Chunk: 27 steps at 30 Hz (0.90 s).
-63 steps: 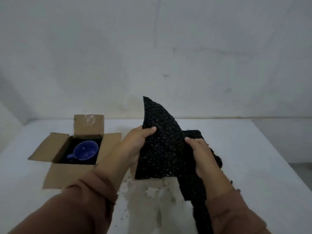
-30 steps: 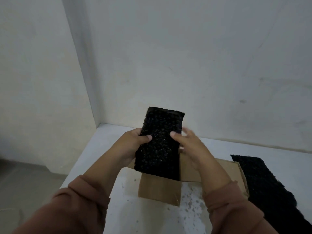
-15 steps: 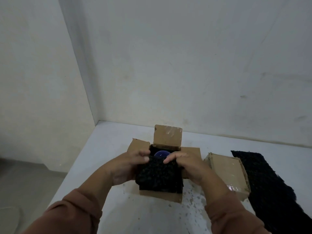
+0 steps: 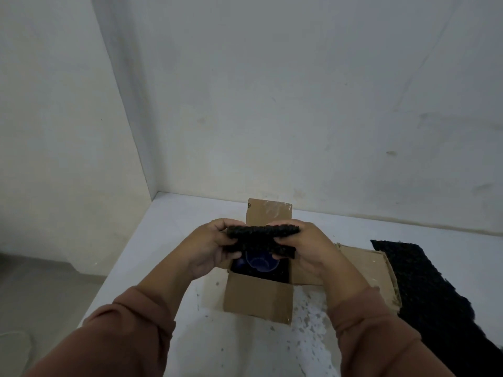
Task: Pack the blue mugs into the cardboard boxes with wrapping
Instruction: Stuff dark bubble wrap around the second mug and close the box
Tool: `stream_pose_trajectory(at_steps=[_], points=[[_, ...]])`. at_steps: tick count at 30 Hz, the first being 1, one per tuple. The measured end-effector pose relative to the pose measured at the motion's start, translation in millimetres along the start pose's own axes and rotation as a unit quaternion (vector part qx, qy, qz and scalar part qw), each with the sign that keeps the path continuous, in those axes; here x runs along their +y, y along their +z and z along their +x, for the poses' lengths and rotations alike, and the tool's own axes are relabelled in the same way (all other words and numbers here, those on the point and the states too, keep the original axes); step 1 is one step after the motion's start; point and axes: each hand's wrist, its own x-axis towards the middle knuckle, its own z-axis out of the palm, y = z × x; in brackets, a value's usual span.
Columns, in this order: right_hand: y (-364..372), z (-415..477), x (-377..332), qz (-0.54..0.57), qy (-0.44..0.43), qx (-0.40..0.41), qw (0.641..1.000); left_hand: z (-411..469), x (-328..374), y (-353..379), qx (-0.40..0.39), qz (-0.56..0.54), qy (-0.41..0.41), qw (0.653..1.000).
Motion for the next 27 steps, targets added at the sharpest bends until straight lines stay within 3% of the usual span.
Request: stream_pose_trajectory(at_steps=[4,7,10,12,15,18,21,24,27], points=[[-4.4,3.2,0.0,-0.076,-0.028,-0.027,0.996,5.5,5.4,-2.3,-0.024,-0.03,-0.003,0.999],[-3.4,2.9,-2.1,-0.095,-0.014,-0.059,0.994,9.9,4.0,-1.4,-0.034,0.117,0.016,0.992],[-1.9,0.7,-5.9,-0.048,0.008,-0.097,0.994,16.7,-0.7,5.8,0.062,0.282,0.073,0.955],[0.7,4.1,-1.7,-0.149,-0.003,-0.056,0.987,20.7,-4.1,12.0,0.128,0.383,0.105,0.909],[9.8,9.5,3.6,-0.339,-0.025,0.064,0.938,27.9,-13.3,19.0,0.153,0.459,0.11,0.868],[19.8,9.3,2.5,-0.402,-0.039,0.143,0.903,33.9,-20.3,21.3,0.162,0.523,0.1,0.831],[31.8,6.2,2.7,-0.419,-0.067,0.153,0.893,36.5,-17.8,21.5,0.171,0.504,0.072,0.843],[41.1,3.9,9.0,-0.419,-0.082,0.078,0.901,37.0,-13.7,21.6,0.179,0.45,0.054,0.873],[46.4,4.4,20.1,-0.446,-0.044,0.019,0.894,36.4,-18.1,17.5,0.182,0.381,0.029,0.906]])
